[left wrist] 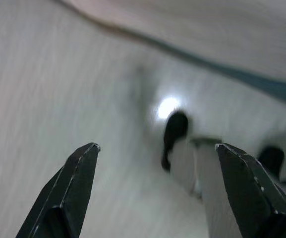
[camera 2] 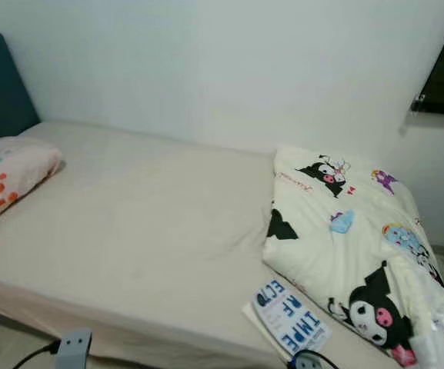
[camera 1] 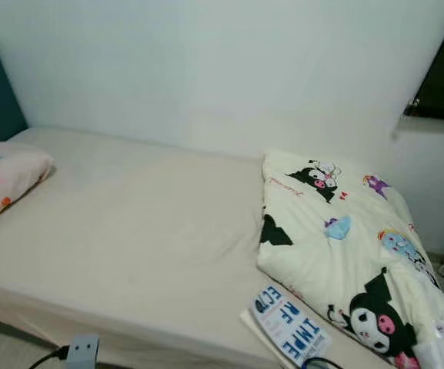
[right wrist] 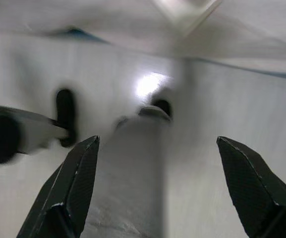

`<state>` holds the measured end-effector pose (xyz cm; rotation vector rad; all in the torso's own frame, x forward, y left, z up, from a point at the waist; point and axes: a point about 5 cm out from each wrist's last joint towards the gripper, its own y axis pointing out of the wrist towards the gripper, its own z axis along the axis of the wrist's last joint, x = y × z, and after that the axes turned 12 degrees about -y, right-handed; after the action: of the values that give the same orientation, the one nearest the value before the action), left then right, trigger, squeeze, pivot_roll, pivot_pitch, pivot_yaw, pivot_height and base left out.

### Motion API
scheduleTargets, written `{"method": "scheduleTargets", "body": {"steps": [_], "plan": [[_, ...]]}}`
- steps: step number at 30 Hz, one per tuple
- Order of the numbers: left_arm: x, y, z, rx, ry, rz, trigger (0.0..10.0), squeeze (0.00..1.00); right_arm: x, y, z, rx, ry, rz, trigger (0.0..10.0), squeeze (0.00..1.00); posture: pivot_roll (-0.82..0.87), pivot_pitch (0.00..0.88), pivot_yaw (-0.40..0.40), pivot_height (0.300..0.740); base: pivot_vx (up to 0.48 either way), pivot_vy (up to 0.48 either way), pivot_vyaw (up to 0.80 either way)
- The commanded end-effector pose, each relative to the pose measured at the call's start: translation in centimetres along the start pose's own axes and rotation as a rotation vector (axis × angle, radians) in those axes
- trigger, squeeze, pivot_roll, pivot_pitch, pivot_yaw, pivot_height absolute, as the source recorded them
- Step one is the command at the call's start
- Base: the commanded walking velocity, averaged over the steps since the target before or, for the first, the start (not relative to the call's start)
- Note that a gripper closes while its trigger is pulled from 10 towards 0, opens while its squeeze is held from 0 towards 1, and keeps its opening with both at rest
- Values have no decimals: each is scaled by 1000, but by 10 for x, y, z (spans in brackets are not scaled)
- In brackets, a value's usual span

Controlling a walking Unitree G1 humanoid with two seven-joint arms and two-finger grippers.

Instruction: Clean up the room

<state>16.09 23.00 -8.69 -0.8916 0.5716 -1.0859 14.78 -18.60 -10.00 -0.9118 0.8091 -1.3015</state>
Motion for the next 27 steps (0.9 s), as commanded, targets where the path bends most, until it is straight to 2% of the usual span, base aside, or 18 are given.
{"method": "scheduleTargets", "body": {"steps": [1,2,3,7,8,9,11,18,23,27], "plan": [[-3,0,-2,-10,-9,13,10000,0,2,0,11,51,54,2,10000,0,92,0,-24,740,0,0,0],[-4,0,-2,-9,-6,16,10000,0,3,1,24,104,115,23,10000,0,86,0,-23,735,0,0,0],[-4,0,-2,-9,-6,16,10000,0,3,1,24,104,115,23,10000,0,86,0,-23,735,0,0,0],[-6,-1,-2,-9,9,21,10000,0,9,-1,57,248,266,89,10000,0,80,0,-20,715,0,0,0],[-6,-1,-2,-9,9,21,10000,0,9,-1,57,248,266,89,10000,0,80,0,-20,715,0,0,0],[-8,-1,-2,-11,21,23,10000,0,12,-3,70,310,316,125,10000,0,73,0,-16,705,0,0,0],[-10,-1,-3,-14,38,26,10000,0,14,-4,77,342,323,148,10000,0,67,0,-14,695,0,0,0],[-11,-1,-3,-15,55,28,10000,0,16,-5,79,356,331,160,10000,0,63,0,-12,675,0,0,0],[-11,-1,-1,-10,69,23,10000,0,15,-4,70,319,329,151,10000,0,66,0,-10,655,0,0,0],[-12,-1,-1,-7,77,21,10000,0,21,-4,63,314,371,112,10000,0,71,0,-6,640,0,0,0]]}}
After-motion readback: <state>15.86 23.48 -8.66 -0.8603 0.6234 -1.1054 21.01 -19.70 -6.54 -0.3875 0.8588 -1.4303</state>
